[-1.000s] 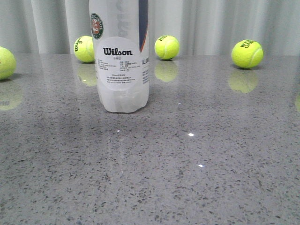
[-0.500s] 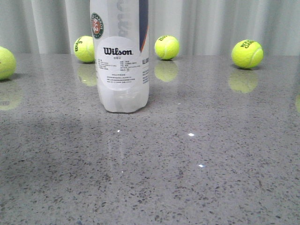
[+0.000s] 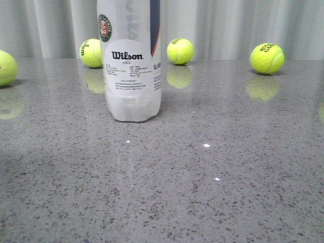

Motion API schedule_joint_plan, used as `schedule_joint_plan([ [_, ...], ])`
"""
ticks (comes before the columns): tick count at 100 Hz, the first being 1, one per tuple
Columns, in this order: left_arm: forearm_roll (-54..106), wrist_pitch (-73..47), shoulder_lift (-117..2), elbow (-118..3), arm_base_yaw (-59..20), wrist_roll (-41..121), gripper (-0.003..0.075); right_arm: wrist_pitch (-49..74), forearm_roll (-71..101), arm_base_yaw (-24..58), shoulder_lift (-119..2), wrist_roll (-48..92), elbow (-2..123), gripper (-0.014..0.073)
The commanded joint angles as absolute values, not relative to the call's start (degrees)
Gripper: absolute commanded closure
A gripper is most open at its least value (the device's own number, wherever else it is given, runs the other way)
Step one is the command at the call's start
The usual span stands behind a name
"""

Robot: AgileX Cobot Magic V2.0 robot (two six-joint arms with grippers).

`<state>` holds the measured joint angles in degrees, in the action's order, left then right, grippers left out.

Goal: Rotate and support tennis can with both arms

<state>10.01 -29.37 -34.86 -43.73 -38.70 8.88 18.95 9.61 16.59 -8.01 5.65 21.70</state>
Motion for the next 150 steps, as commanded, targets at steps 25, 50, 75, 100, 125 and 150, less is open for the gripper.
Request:
schedule_joint_plan([
  [25, 12.28, -18.05, -32.49, -38.04, -39.18, 8.60, 0.0741, 13.95, 9.50, 16.27, -8.60, 5.89, 23.09, 0.0650],
  [50, 12.28, -15.02, -32.25, -35.36, -38.93, 8.60, 0.0741, 13.95, 9.50, 16.27, -8.60, 5.89, 23.09, 0.0650],
  [75, 6.95, -5.30, -28.47, -29.66, -32.78, 8.39, 0.0741, 13.95, 9.50, 16.27, -8.60, 5.89, 23.09, 0.0650],
  [100, 3.11, -4.58, -21.83, -23.11, -23.75, 2.22, 0.0741, 13.95, 9.50, 16.27, -8.60, 5.89, 23.09, 0.0650],
  [125, 0.72, -4.14, -13.74, -16.75, -14.71, 0.50, 0.0741, 13.95, 9.50, 16.27, -8.60, 5.89, 23.09, 0.0650],
  [150, 0.55, -3.55, -6.74, -8.95, -7.58, 0.99, 0.0741, 13.95, 9.50, 16.27, -8.60, 5.89, 23.09, 0.0650],
])
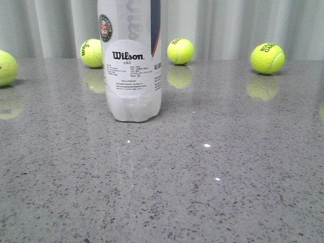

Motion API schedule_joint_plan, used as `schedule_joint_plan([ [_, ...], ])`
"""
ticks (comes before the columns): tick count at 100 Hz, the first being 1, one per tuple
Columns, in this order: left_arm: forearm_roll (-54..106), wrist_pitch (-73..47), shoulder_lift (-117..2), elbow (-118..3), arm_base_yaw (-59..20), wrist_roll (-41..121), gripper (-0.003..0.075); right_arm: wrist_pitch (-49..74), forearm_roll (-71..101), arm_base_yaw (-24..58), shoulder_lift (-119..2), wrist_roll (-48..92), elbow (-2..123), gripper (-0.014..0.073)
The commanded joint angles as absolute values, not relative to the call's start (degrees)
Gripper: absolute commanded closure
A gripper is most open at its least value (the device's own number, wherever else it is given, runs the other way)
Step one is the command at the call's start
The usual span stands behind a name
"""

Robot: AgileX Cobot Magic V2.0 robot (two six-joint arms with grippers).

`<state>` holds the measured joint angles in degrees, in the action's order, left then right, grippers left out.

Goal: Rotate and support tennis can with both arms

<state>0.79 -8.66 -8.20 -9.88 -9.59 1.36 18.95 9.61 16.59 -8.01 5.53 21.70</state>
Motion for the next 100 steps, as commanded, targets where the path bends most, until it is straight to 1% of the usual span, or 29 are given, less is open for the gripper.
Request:
schedule_joint_plan([
  [1, 0.53, -3.57, -6.52, -8.75, -7.42, 0.99, 0.0741, 13.95, 9.50, 16.27, -8.60, 5.89, 23.09, 0.0650],
  [27, 0.00, -0.78, 1.85, 0.38, -3.08, 0.99, 0.0741, 13.95, 9.50, 16.27, -8.60, 5.89, 23.09, 0.0650],
  [33, 0.00, 2.18, 2.58, 2.75, -2.84, 0.99, 0.0741, 13.95, 9.50, 16.27, -8.60, 5.89, 23.09, 0.0650],
  [37, 0.00, -0.76, 2.47, 2.39, -2.84, 0.99, 0.0741, 13.95, 9.50, 16.27, -8.60, 5.89, 23.09, 0.0650],
  [100, 0.00, -0.34, 2.47, 2.58, -2.74, 0.99, 0.0741, 13.93, 9.50, 16.27, -8.71, 5.89, 23.09, 0.0650],
])
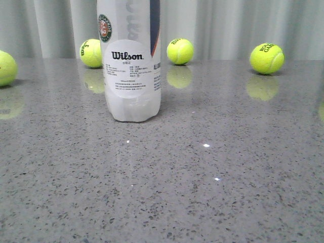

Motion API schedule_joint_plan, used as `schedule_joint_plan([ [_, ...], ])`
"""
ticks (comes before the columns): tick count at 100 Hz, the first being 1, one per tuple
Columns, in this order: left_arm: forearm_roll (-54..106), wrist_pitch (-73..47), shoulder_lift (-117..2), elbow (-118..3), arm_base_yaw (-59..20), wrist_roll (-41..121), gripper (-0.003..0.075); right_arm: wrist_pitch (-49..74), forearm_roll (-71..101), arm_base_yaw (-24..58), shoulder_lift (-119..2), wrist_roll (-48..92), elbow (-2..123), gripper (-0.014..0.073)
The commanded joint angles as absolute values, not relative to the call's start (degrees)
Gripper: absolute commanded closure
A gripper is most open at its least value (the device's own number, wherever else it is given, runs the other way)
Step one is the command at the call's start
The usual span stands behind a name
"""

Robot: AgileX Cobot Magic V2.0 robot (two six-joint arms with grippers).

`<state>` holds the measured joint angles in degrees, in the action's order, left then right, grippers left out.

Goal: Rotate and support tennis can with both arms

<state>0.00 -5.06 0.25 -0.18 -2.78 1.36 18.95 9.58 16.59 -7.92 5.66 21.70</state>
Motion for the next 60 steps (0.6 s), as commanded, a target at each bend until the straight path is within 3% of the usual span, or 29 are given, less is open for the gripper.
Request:
schedule_joint_plan([
  [1, 0.00, -0.34, 2.47, 2.58, -2.74, 0.99, 0.0741, 13.93, 9.50, 16.27, -8.71, 5.89, 23.09, 0.0650],
  [60, 0.00, -0.34, 2.47, 2.58, -2.74, 0.99, 0.0741, 12.78, 9.50, 16.09, -8.71, 5.89, 23.04, 0.0650],
])
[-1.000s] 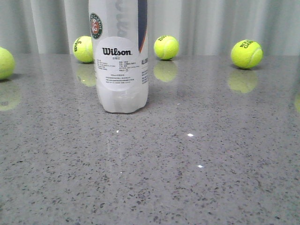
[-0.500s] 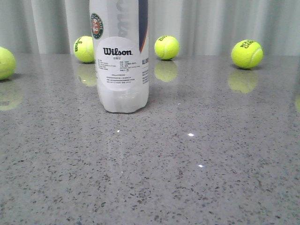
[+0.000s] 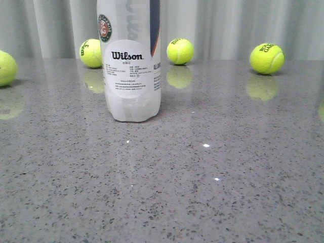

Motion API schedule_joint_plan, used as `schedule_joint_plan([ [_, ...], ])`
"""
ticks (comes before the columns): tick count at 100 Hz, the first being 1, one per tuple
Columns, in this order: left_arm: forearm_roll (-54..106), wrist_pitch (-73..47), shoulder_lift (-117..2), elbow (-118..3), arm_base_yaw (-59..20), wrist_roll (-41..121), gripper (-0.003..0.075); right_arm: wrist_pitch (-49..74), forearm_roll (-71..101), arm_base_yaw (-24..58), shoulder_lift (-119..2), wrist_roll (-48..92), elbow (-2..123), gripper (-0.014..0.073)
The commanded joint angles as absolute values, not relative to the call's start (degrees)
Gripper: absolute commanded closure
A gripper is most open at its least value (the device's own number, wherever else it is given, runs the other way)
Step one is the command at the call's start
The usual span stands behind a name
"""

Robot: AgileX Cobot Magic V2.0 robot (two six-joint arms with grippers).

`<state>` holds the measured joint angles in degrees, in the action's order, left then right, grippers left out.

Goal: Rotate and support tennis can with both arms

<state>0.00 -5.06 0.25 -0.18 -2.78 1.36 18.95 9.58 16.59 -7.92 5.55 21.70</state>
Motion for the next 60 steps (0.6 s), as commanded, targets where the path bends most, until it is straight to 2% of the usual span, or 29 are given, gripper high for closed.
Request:
schedule_joint_plan([
  [1, 0.00, -0.34, 2.47, 2.58, -2.74, 0.99, 0.0741, 12.56, 9.50, 16.05, -8.71, 5.89, 22.95, 0.0650],
  [16, 0.00, -0.34, 2.47, 2.58, -2.74, 0.99, 0.0741, 5.23, 7.49, 12.00, -8.71, 5.82, 19.70, 0.0650],
  [42, 0.00, -0.34, 2.47, 2.58, -2.74, 0.99, 0.0741, -4.29, -5.15, -0.30, -7.79, -0.54, 8.88, 0.0650],
  [60, 0.00, -0.34, 2.47, 2.58, -2.74, 0.99, 0.0741, -6.48, -5.59, -2.52, -3.20, -3.90, 0.68, 0.0650],
])
